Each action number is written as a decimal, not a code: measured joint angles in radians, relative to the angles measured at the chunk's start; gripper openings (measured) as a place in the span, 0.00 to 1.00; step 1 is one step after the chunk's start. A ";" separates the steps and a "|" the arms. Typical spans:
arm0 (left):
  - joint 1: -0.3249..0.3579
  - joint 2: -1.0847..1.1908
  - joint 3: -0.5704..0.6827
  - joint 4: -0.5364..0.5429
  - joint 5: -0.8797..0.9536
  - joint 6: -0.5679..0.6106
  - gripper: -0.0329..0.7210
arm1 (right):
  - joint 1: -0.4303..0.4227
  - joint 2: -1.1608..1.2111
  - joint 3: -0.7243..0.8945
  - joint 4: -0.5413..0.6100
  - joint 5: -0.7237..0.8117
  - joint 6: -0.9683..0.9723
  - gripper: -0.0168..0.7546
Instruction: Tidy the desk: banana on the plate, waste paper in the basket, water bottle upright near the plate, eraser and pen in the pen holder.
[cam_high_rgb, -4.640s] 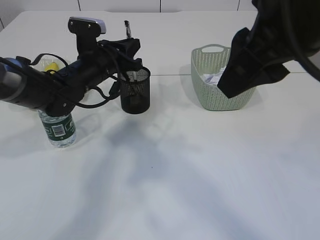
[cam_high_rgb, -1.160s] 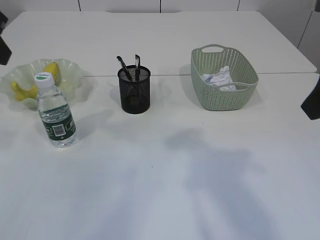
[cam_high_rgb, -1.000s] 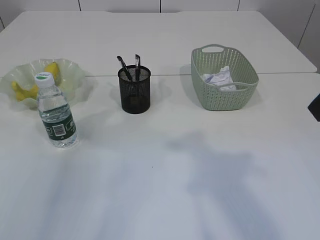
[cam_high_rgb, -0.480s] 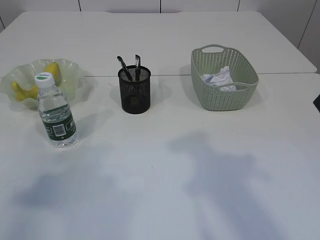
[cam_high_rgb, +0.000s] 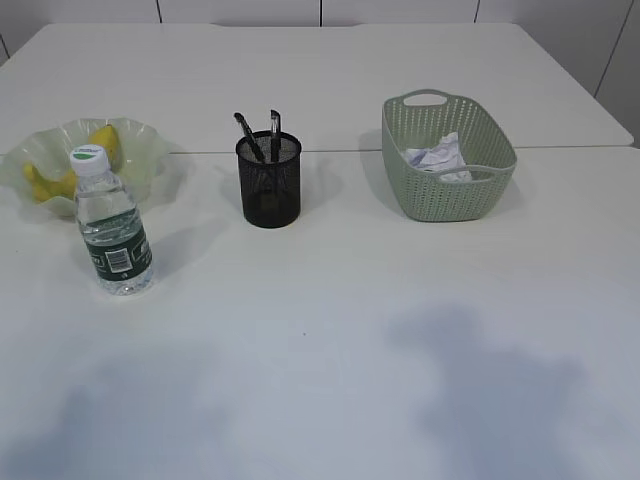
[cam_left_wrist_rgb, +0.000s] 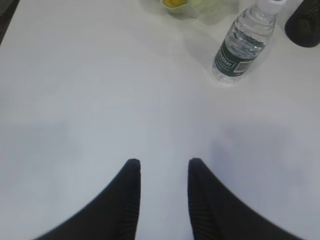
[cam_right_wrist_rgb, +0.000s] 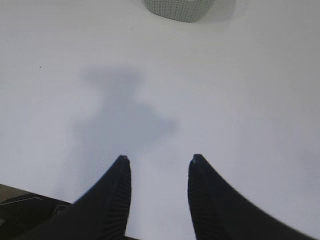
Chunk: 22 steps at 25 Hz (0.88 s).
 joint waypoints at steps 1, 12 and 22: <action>0.000 -0.027 0.000 0.004 0.012 0.000 0.35 | 0.000 -0.033 0.018 -0.005 0.004 0.007 0.39; 0.000 -0.320 0.000 0.026 0.138 -0.004 0.35 | 0.000 -0.439 0.117 -0.012 0.023 0.030 0.39; 0.000 -0.556 0.114 0.005 0.170 0.000 0.35 | 0.000 -0.710 0.140 -0.002 0.029 0.030 0.39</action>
